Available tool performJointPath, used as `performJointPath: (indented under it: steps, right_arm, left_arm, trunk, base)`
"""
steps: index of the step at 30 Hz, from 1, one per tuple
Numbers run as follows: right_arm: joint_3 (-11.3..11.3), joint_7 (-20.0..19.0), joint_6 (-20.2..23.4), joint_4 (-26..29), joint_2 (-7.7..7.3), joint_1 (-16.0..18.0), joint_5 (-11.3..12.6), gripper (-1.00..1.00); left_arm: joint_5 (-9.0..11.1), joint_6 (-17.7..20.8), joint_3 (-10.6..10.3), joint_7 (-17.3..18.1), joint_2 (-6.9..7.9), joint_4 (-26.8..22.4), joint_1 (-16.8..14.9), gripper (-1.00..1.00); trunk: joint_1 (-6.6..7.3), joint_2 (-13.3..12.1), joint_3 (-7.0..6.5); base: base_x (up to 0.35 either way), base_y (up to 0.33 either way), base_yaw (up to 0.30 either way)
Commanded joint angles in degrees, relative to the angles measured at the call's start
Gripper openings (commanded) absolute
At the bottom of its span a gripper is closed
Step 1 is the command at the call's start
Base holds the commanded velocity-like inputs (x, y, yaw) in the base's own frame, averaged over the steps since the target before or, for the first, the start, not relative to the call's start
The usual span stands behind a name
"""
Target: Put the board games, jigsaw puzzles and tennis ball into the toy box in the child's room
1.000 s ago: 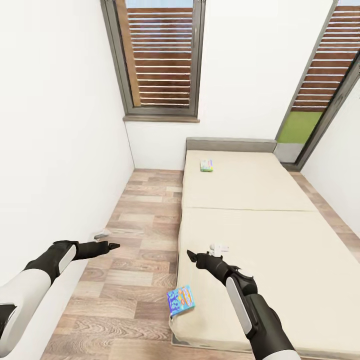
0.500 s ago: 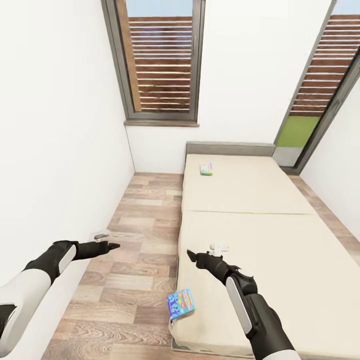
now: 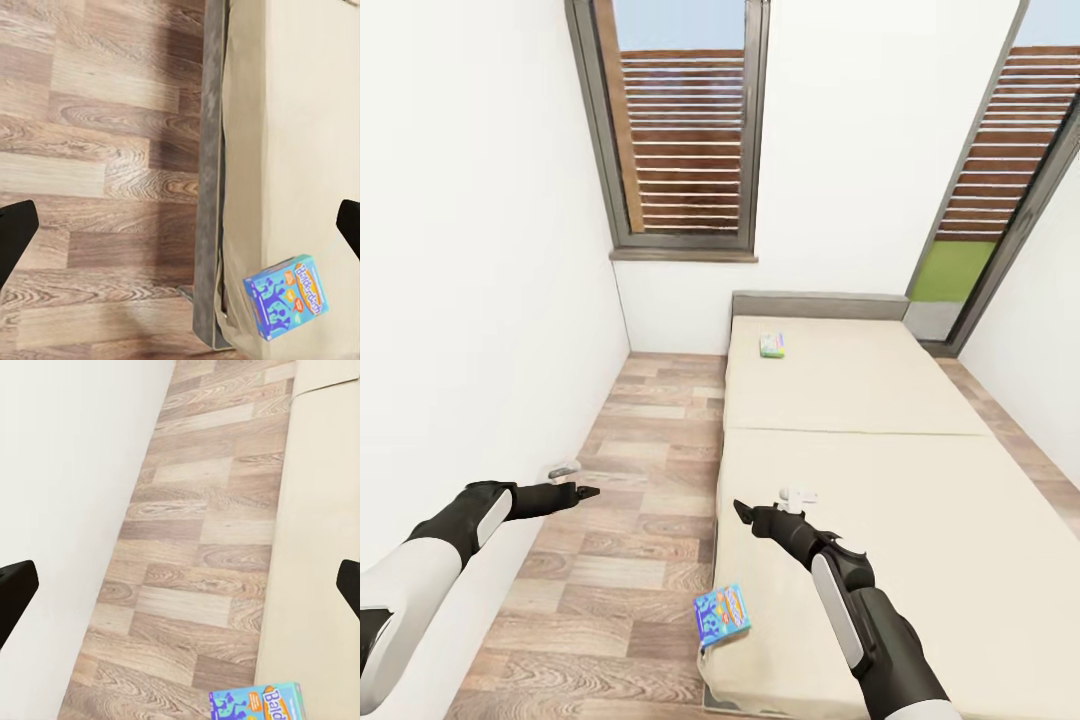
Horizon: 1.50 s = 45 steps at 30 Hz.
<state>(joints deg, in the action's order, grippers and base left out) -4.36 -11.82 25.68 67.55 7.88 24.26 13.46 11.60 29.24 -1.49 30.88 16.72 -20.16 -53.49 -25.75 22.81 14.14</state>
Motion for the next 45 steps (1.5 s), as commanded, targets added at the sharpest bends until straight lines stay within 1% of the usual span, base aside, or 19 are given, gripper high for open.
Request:
performJointPath:
  steps: [1,45]
  right_arm:
    - [0.06,-0.05,0.34,0.06,0.02,0.05,0.25,1.00]
    - [0.05,-0.05,0.25,0.04,0.12,0.03,0.25,1.00]
  left_arm:
    - [0.53,0.47,-0.16,-0.03,0.04,-0.05,-0.04,1.00]
    - [0.53,0.47,-0.18,-0.03,0.07,-0.05,-0.04,1.00]
  trunk:
    - [-0.04,0.11,0.01]
    - [-0.04,0.11,-4.16]
  base:
    - [0.000,0.000,0.000]
    - [0.000,0.000,0.000]
